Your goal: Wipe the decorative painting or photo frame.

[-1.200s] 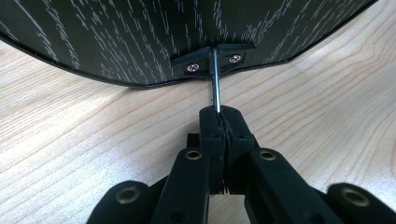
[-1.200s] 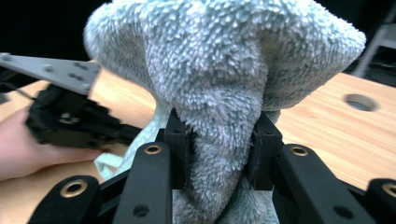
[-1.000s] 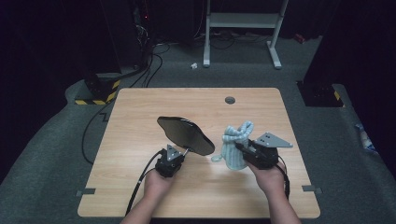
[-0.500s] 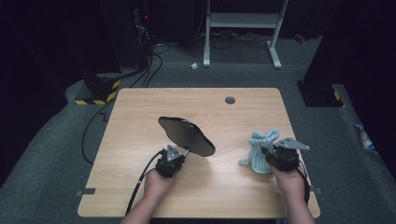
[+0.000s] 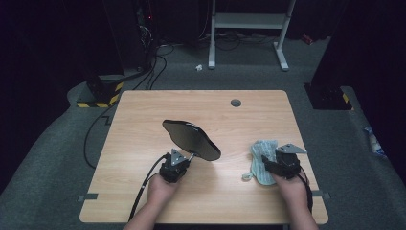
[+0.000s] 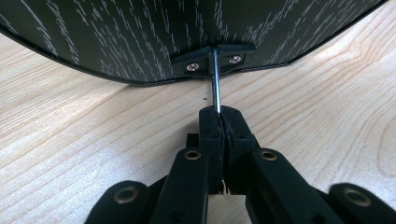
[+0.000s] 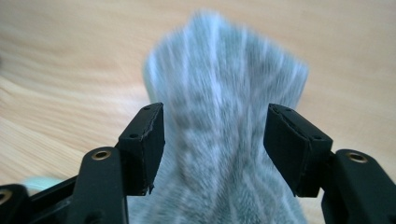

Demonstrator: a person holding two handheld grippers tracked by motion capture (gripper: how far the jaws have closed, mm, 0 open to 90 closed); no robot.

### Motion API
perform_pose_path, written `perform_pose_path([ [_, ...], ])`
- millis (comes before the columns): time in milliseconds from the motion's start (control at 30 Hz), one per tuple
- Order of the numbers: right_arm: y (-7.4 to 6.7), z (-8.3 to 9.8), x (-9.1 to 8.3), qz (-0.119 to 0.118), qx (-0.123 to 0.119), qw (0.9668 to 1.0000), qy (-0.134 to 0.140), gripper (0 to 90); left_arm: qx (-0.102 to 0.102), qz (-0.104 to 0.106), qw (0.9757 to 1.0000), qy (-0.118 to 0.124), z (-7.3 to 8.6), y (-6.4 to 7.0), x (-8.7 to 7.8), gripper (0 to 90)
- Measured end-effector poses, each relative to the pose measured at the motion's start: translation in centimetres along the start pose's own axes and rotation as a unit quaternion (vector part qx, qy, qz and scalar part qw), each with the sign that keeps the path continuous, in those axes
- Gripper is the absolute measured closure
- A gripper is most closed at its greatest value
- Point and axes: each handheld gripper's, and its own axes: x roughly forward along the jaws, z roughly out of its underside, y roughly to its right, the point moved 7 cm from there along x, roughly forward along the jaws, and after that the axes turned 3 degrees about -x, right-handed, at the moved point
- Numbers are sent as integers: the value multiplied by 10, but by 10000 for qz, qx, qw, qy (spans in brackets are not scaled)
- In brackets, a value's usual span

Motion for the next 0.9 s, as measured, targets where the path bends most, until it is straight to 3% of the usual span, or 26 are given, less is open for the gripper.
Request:
perform_pose_path([
  [67,-4,-8,-9,21,-67,9998,183,380,-38,-11,10000,4,0,-1,0,816],
  [167,-20,-17,-22,-151,-68,9988,452,373,-74,56,10000,5,1,-2,-1,748],
  [267,-42,-15,-25,-356,-196,9977,541,371,56,0,10000,9,2,-3,-3,693],
  [367,-59,-6,-22,-492,-244,9963,664,389,-95,-9,10000,0,5,-10,-6,629],
  [467,-69,5,-18,-568,-408,9957,601,392,-63,16,10000,0,7,-15,-8,611],
  [767,-82,19,-6,-769,-445,9953,375,404,5,27,10000,-40,12,-23,-15,646],
  [900,-89,21,-1,-837,-571,9944,307,417,-104,-42,9999,-29,13,-33,-17,658],
])
